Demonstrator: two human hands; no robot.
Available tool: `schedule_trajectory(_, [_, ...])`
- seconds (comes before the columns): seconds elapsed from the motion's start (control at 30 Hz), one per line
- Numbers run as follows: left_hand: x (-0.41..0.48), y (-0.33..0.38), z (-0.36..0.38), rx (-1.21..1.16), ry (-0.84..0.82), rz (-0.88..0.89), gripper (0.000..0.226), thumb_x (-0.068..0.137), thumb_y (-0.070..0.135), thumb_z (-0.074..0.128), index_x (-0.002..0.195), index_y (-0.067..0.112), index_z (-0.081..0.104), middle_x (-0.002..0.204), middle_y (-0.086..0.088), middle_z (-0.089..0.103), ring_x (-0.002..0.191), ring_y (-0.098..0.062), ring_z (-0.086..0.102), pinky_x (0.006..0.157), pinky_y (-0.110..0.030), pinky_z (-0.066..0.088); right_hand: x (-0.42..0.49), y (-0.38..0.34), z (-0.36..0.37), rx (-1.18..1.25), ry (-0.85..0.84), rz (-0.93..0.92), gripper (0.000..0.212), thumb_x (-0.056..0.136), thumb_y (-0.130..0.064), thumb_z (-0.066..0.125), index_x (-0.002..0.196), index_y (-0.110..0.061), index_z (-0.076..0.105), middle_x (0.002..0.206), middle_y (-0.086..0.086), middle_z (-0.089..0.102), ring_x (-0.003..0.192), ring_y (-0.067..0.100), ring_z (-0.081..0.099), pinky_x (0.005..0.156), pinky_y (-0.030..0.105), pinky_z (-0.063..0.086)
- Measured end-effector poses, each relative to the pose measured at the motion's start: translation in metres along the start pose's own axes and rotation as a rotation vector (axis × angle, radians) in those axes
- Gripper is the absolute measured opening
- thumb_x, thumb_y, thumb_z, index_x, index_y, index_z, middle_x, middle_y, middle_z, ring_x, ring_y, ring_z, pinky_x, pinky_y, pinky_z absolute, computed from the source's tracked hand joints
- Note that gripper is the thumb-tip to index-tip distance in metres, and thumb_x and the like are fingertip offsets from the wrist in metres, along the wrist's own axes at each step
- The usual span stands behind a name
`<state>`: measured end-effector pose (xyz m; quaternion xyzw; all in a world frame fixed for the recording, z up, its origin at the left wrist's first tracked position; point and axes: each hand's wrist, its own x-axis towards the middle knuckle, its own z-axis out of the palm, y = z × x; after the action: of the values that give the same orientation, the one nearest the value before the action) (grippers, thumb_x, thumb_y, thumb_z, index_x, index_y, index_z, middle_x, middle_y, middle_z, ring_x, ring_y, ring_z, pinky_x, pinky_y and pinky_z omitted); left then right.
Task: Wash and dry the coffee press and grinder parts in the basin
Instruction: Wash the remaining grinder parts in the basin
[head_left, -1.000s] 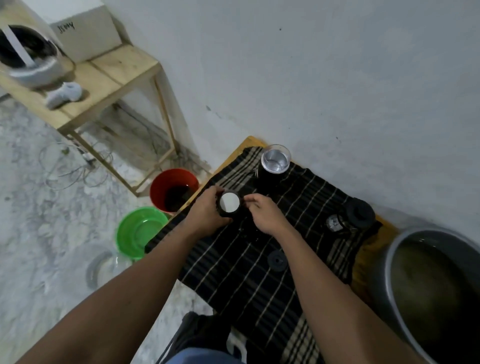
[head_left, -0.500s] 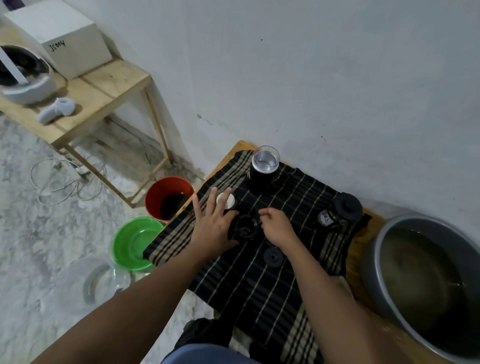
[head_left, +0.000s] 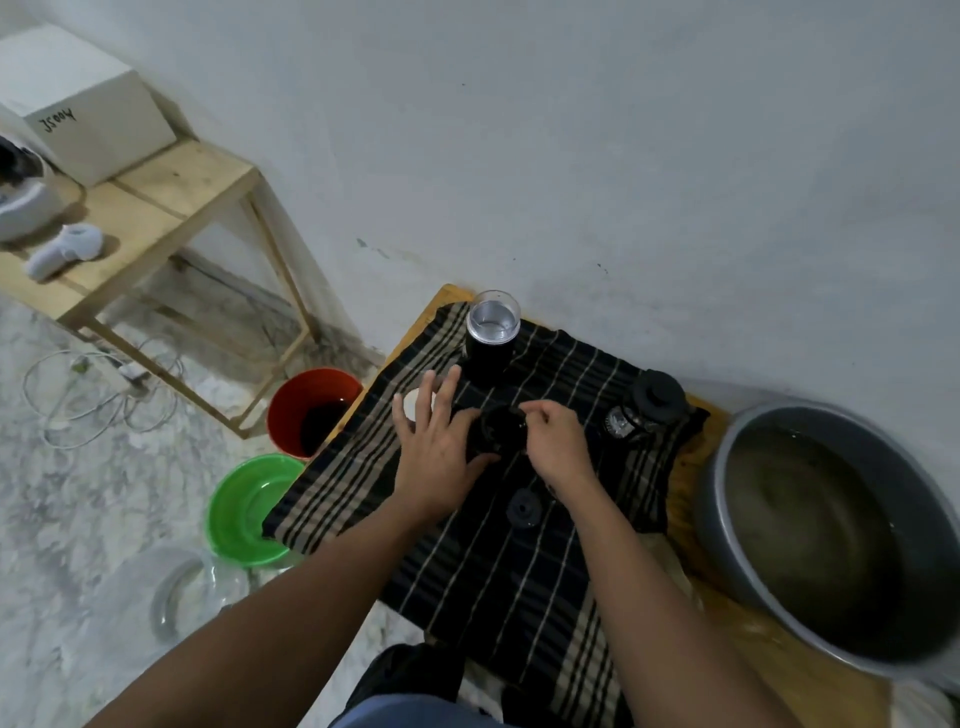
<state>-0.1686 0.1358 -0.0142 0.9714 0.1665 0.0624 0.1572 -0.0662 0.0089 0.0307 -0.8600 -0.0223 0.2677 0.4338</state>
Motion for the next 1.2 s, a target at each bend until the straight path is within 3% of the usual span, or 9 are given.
schedule_trajectory(0.1, [0.017, 0.034, -0.016, -0.300, 0.044, 0.101, 0.059, 0.090, 0.048, 0.068, 0.138, 0.020, 0.049, 0.161, -0.003, 0.033, 0.151, -0.025, 0.023, 0.121, -0.059, 0.020, -0.005, -0.018, -0.045, 0.052, 0.131, -0.074, 0.029, 0.106, -0.023, 0.043, 0.111, -0.018, 0.071, 0.082, -0.002, 0.067, 0.066, 0.013, 0.059, 0.061, 0.030, 0.045])
schedule_trajectory(0.17, [0.034, 0.067, -0.026, -0.481, 0.021, 0.188, 0.063, 0.089, 0.042, 0.072, 0.141, 0.017, 0.045, 0.146, -0.002, 0.051, 0.134, -0.020, 0.047, 0.111, -0.049, 0.040, -0.010, -0.023, -0.084, 0.090, 0.200, -0.085, 0.028, 0.105, -0.023, 0.044, 0.105, -0.019, 0.072, 0.086, -0.005, 0.067, 0.073, 0.012, 0.062, 0.067, 0.032, 0.050])
schedule_trajectory(0.27, [0.054, 0.123, -0.034, -0.591, -0.025, 0.308, 0.068, 0.084, 0.032, 0.078, 0.140, 0.016, 0.042, 0.139, -0.001, 0.054, 0.122, -0.017, 0.056, 0.100, -0.040, 0.051, -0.017, -0.012, -0.135, 0.198, 0.300, -0.056, 0.026, 0.099, -0.018, 0.049, 0.094, -0.012, 0.074, 0.086, 0.004, 0.071, 0.082, 0.022, 0.067, 0.075, 0.040, 0.055])
schedule_trajectory(0.37, [0.066, 0.196, -0.031, -0.639, -0.101, 0.416, 0.066, 0.083, 0.023, 0.079, 0.137, 0.019, 0.042, 0.137, 0.000, 0.052, 0.115, -0.018, 0.058, 0.091, -0.038, 0.054, -0.024, 0.023, -0.192, 0.332, 0.425, 0.004, 0.023, 0.094, -0.014, 0.054, 0.086, -0.007, 0.074, 0.089, 0.015, 0.072, 0.087, 0.032, 0.069, 0.076, 0.047, 0.055])
schedule_trajectory(0.67, [0.063, 0.319, 0.040, -0.400, -0.396, 0.513, 0.067, 0.083, 0.013, 0.074, 0.142, 0.018, 0.043, 0.141, -0.008, 0.048, 0.115, -0.033, 0.058, 0.089, -0.049, 0.054, -0.032, 0.152, -0.270, 0.441, 0.397, 0.288, 0.019, 0.097, -0.003, 0.051, 0.095, -0.001, 0.071, 0.091, 0.015, 0.071, 0.072, 0.019, 0.065, 0.056, 0.024, 0.052])
schedule_trajectory(0.87, [0.060, 0.348, 0.079, -0.080, -0.565, 0.496, 0.055, 0.084, 0.021, 0.074, 0.129, 0.017, 0.043, 0.127, -0.012, 0.051, 0.105, -0.035, 0.061, 0.080, -0.049, 0.057, -0.032, 0.217, -0.286, 0.644, 0.491, 0.554, 0.025, 0.103, -0.008, 0.042, 0.085, -0.009, 0.059, 0.086, 0.013, 0.059, 0.083, 0.027, 0.056, 0.083, 0.041, 0.053])
schedule_trajectory(1.03, [0.055, 0.354, 0.101, -0.010, -0.628, 0.413, 0.054, 0.086, 0.019, 0.072, 0.131, 0.014, 0.043, 0.127, -0.015, 0.055, 0.109, -0.035, 0.062, 0.084, -0.047, 0.057, -0.016, 0.248, -0.291, 0.645, 0.536, 0.660, 0.017, 0.098, -0.013, 0.044, 0.102, -0.006, 0.059, 0.093, 0.013, 0.059, 0.074, 0.026, 0.053, 0.073, 0.039, 0.049])
schedule_trajectory(1.1, [0.055, 0.353, 0.106, -0.005, -0.634, 0.384, 0.051, 0.087, 0.016, 0.070, 0.130, 0.014, 0.044, 0.127, -0.015, 0.055, 0.108, -0.035, 0.063, 0.086, -0.049, 0.057, -0.012, 0.240, -0.285, 0.686, 0.429, 0.623, 0.024, 0.098, -0.007, 0.043, 0.112, -0.002, 0.061, 0.093, 0.013, 0.061, 0.076, 0.026, 0.056, 0.071, 0.037, 0.050])
schedule_trajectory(1.2, [0.055, 0.353, 0.111, -0.007, -0.637, 0.362, 0.051, 0.085, 0.013, 0.069, 0.129, 0.015, 0.043, 0.127, -0.014, 0.055, 0.107, -0.035, 0.064, 0.085, -0.049, 0.058, -0.010, 0.218, -0.279, 0.703, 0.207, 0.505, 0.027, 0.105, -0.010, 0.042, 0.107, -0.004, 0.067, 0.094, 0.015, 0.069, 0.080, 0.023, 0.062, 0.068, 0.033, 0.051])
